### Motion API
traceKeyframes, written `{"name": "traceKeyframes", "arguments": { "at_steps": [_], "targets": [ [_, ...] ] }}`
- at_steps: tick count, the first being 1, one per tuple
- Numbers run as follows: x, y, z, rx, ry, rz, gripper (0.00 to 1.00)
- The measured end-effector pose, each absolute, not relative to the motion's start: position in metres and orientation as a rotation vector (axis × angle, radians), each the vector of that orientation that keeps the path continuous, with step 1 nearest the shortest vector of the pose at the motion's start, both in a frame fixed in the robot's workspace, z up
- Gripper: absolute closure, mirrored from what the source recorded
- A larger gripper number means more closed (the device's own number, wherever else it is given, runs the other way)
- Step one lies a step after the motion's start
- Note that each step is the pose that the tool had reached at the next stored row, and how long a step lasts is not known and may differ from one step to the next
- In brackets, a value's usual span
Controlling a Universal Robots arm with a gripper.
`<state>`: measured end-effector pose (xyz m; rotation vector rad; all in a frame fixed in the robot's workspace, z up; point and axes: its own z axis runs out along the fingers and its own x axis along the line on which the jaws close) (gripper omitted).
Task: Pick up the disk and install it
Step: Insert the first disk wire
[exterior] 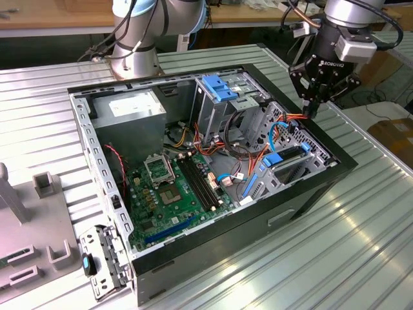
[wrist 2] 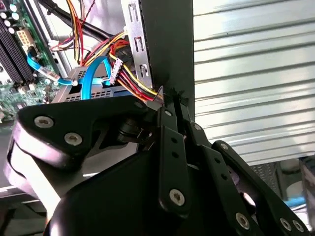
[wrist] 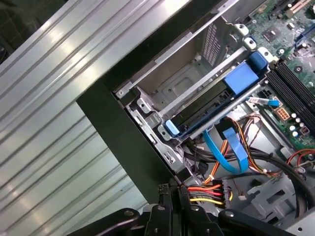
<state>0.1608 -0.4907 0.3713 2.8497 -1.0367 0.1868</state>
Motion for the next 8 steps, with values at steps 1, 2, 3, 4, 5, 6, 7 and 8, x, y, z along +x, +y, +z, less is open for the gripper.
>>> {"name": "traceKeyframes", "arguments": {
  "at_steps": [1, 2, 3, 4, 5, 6, 7, 8],
  "targets": [
    [0.1608, -0.4907, 0.3713, 2.839, -1.062, 0.185, 0.83],
    [0.1608, -0.4907, 0.3713, 2.830, -1.083, 0.184, 0.83],
    [0.1608, -0.4907, 0.3713, 2.820, -1.107, 0.183, 0.83],
    [0.1608, -0.4907, 0.3713, 2.798, -1.156, 0.180, 0.83],
    [0.1608, -0.4907, 0.3713, 2.782, -1.192, 0.177, 0.83],
    [0.1608, -0.4907, 0.3712, 2.760, -1.237, 0.174, 0.83],
    [0.1608, -0.4907, 0.3713, 2.745, -1.267, 0.172, 0.83],
    [0.1608, -0.4907, 0.3713, 2.736, -1.285, 0.171, 0.83]
  ]
}}
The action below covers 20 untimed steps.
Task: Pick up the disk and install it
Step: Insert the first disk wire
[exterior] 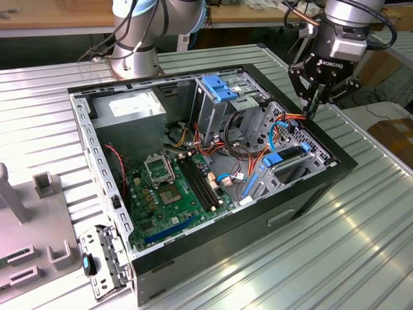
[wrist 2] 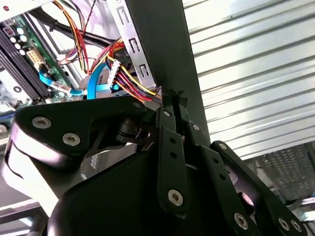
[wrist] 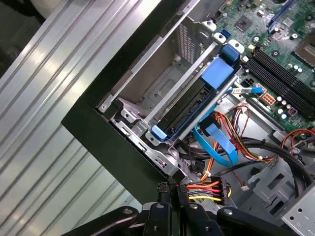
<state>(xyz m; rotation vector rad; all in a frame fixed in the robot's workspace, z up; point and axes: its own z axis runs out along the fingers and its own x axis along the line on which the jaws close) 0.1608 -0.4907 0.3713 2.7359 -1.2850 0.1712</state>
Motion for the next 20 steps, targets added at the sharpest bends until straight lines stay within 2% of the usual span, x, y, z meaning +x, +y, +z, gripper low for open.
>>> {"name": "traceKeyframes", "arguments": {
  "at_steps": [14, 20],
  "targets": [
    [0.161, -0.491, 0.371, 2.549, -1.602, 0.148, 0.83],
    [0.159, -0.507, 0.371, 2.542, -1.616, 0.146, 0.83]
  ]
}}
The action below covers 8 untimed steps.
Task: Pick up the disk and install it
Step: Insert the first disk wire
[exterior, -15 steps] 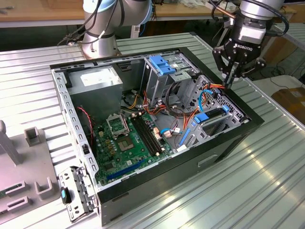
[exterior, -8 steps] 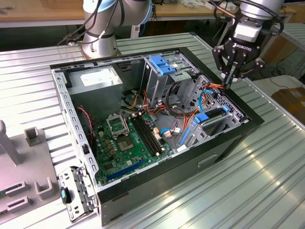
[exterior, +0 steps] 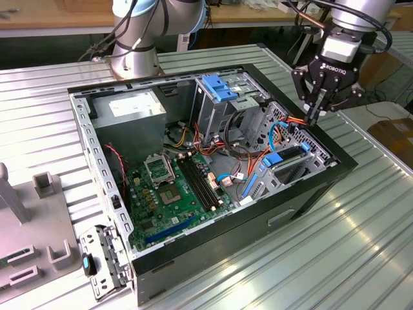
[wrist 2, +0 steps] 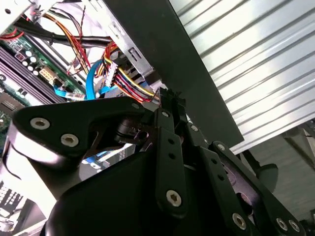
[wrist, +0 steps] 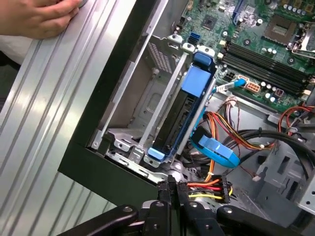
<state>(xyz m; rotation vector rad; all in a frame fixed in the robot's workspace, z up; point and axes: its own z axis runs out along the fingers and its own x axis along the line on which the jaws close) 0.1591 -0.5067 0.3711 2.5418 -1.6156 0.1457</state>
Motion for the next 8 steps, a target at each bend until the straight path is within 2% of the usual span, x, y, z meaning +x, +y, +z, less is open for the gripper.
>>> {"name": "traceKeyframes", "arguments": {
  "at_steps": [3, 8],
  "targets": [
    [0.1572, -0.5068, 0.3711, 2.564, -1.664, 0.103, 0.83],
    [0.1569, -0.5149, 0.3709, 2.563, -1.669, 0.101, 0.83]
  ]
}}
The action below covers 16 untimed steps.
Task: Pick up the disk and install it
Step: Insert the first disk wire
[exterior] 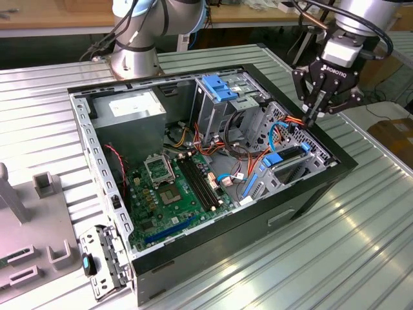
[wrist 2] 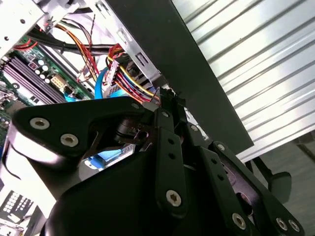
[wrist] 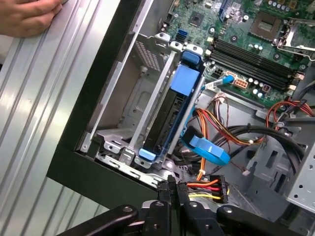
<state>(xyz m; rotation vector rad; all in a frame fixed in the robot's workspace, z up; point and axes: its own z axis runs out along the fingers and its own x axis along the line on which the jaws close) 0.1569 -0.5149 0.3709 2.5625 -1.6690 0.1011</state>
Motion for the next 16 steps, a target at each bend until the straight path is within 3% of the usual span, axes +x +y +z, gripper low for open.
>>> {"name": "traceKeyframes", "arguments": {
  "at_steps": [16],
  "targets": [
    [0.142, -0.522, 0.367, 2.424, -1.863, 0.083, 0.83]
  ]
}}
